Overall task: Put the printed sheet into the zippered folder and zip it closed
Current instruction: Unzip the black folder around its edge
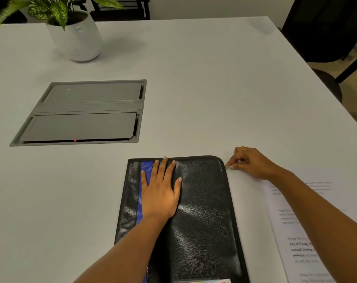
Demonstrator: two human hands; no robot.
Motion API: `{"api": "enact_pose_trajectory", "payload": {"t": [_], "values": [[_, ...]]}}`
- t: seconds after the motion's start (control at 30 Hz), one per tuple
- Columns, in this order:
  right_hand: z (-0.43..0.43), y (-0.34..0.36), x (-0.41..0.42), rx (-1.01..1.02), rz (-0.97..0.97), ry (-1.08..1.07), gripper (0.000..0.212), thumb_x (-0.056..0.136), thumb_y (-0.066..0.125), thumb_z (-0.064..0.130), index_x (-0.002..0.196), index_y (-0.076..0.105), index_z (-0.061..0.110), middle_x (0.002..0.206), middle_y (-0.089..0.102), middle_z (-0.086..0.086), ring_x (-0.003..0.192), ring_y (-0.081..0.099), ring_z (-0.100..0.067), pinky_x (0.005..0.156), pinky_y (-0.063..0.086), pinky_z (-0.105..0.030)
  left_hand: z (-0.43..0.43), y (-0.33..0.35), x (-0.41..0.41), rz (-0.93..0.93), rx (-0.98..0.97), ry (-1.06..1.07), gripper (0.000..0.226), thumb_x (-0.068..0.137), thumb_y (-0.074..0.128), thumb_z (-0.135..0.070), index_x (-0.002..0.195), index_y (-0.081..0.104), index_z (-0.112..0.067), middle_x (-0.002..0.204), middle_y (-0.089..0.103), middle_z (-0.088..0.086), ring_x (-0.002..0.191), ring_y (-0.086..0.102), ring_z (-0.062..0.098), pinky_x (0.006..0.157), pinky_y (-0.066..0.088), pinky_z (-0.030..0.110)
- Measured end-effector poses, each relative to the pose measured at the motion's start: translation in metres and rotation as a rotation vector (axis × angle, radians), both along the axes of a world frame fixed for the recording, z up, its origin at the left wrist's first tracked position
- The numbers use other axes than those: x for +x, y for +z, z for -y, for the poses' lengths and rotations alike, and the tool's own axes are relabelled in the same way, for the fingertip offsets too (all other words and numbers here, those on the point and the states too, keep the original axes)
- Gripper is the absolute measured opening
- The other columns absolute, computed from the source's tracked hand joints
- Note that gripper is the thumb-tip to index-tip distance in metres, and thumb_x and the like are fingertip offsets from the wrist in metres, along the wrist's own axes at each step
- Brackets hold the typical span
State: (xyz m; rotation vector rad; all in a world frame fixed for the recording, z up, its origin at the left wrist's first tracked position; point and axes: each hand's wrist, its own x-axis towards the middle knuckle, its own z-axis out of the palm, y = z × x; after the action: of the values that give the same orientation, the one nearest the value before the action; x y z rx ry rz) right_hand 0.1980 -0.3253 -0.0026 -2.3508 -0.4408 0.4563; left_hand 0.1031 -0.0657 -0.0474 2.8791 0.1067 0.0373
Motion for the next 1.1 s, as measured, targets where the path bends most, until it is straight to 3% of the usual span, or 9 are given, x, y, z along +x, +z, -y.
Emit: {"api": "enact_pose_trajectory", "payload": {"t": [0.1,0.27,0.5,0.63,0.73,0.87,1.1], "values": [[0.001,-0.001,-0.012,0.017,0.032,-0.052,0.012,0.078,0.069,0.009,0.089,0.073,0.012,0.067,0.047,0.010,0.070,0.044,-0.003,0.066,0.034,-0.009,0.000,-0.001,0.000,0.002,-0.005,0.001,0.053,0.096,0.021,-0.050,0.146,0.016,-0.036,0.158,0.008,-0.011,0.146,0.000,0.011,0.114,-0.010,0.041],[-0.001,-0.004,-0.024,0.034,0.071,-0.110,0.012,0.079,0.068,0.007,0.090,0.073,0.007,0.068,0.047,0.008,0.073,0.045,-0.015,0.073,0.037,-0.030,0.000,-0.001,0.000,0.010,-0.009,0.003,0.052,0.096,0.022,-0.049,0.146,0.018,-0.035,0.158,0.010,-0.011,0.146,0.002,0.011,0.115,-0.008,0.042],[-0.006,-0.018,-0.035,-0.045,0.136,-0.187,0.010,0.084,0.064,0.015,0.090,0.071,0.014,0.074,0.051,0.008,0.077,0.048,-0.012,0.070,0.036,-0.026,0.000,-0.003,0.001,0.019,-0.005,-0.005,0.052,0.097,0.024,-0.048,0.146,0.019,-0.033,0.158,0.011,-0.010,0.146,0.003,0.012,0.115,-0.008,0.042],[-0.016,-0.022,-0.041,-0.187,0.135,-0.157,0.011,0.090,0.050,0.020,0.097,0.057,0.014,0.091,0.054,0.001,0.083,0.051,-0.015,0.070,0.035,-0.026,0.001,-0.002,0.000,0.009,0.010,-0.024,0.052,0.097,0.022,-0.046,0.147,0.019,-0.030,0.158,0.012,-0.007,0.146,0.004,0.014,0.114,-0.008,0.043],[-0.025,-0.022,-0.045,-0.327,0.113,-0.095,0.015,0.093,0.039,0.018,0.102,0.049,0.010,0.105,0.055,-0.008,0.081,0.047,-0.017,0.068,0.034,-0.028,0.003,0.003,-0.002,0.018,-0.023,-0.032,0.048,0.098,0.030,-0.039,0.144,0.031,-0.024,0.154,0.027,-0.003,0.145,0.014,0.018,0.118,0.004,0.043],[-0.030,-0.015,-0.048,-0.332,0.074,-0.088,0.019,0.097,0.033,0.018,0.108,0.045,0.009,0.111,0.054,-0.011,0.077,0.045,-0.017,0.067,0.034,-0.028,0.005,0.010,-0.006,0.067,-0.081,-0.022,0.042,0.097,0.040,-0.032,0.137,0.043,-0.019,0.148,0.038,0.002,0.142,0.025,0.021,0.117,0.015,0.043],[-0.031,-0.012,-0.053,-0.478,0.114,0.005,0.014,0.096,0.034,0.011,0.106,0.043,0.007,0.104,0.055,-0.015,0.079,0.053,-0.026,0.065,0.037,-0.031,0.029,0.012,-0.033,0.038,-0.094,-0.009,0.051,0.095,0.038,-0.042,0.143,0.032,-0.024,0.156,0.021,-0.001,0.145,0.013,0.018,0.117,0.006,0.045]]}}
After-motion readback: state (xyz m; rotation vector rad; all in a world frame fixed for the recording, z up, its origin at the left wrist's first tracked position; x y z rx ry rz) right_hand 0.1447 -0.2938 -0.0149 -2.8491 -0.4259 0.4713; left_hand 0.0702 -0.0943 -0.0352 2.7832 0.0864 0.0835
